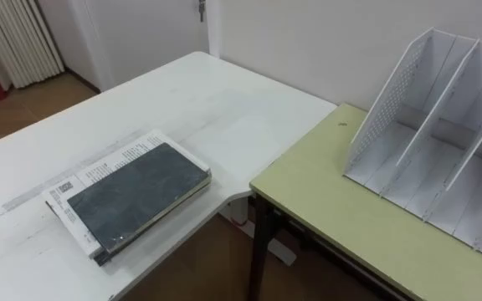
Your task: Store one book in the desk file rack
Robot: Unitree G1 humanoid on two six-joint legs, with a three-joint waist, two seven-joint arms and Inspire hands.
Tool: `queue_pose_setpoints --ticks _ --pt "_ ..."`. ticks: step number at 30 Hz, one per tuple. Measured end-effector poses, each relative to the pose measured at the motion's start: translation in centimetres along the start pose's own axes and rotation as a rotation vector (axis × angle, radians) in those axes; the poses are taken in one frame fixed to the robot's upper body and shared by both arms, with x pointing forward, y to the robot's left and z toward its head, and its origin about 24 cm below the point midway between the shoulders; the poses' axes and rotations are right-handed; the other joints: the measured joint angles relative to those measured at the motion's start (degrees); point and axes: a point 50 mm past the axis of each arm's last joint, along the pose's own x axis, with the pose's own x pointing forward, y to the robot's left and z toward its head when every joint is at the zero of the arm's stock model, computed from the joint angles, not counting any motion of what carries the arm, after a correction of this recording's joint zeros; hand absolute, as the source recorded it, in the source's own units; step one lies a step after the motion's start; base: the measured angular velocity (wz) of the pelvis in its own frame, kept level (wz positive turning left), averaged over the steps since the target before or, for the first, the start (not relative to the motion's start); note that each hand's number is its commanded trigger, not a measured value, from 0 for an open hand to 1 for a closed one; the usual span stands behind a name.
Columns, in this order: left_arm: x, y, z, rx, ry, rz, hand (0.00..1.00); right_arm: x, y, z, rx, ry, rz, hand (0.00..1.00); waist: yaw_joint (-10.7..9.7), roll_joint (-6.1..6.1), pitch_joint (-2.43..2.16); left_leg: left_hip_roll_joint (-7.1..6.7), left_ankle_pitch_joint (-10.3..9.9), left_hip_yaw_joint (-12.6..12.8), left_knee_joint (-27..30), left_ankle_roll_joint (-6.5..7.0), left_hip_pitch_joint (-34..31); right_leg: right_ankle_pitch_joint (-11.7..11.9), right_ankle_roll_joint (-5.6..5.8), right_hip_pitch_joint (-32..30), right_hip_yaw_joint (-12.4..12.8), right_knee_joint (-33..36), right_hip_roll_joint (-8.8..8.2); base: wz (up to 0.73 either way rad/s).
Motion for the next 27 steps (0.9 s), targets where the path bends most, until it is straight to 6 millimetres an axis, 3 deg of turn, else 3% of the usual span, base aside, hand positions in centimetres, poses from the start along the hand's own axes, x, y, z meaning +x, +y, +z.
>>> queue_pose_setpoints --ticks 15,21,27 --pt "-0.2 0.5 -1.0 -0.035 0.025 0.058 0.00 0.1 0.4 -1.0 0.015 0.031 0.013 0.00 -0.06 0.31 -0.12 0.00 -0.01 -0.15 0.02 0.00 0.00 0.00 -0.03 0.03 -0.22 -0.01 -0.04 0.00" --pt "-0.2 0.4 -1.0 -0.034 0.021 0.082 0.00 0.1 1.1 -1.3 0.008 0.050 0.027 0.00 -0.03 -0.12 -0.44 -0.06 0.00 -0.18 0.01 0.00 0.00 0.00 -0.03 0.03 -0.51 0.01 -0.05 0.00" --pt "-0.2 0.3 -0.7 -0.011 0.011 0.089 0.00 0.1 1.2 -1.6 0.009 0.056 0.029 0.00 -0.11 0.13 -0.34 -0.05 0.00 0.11 0.02 0.00 0.22 0.00 -0.03 0.20 -0.34 -0.07 -0.04 0.00"
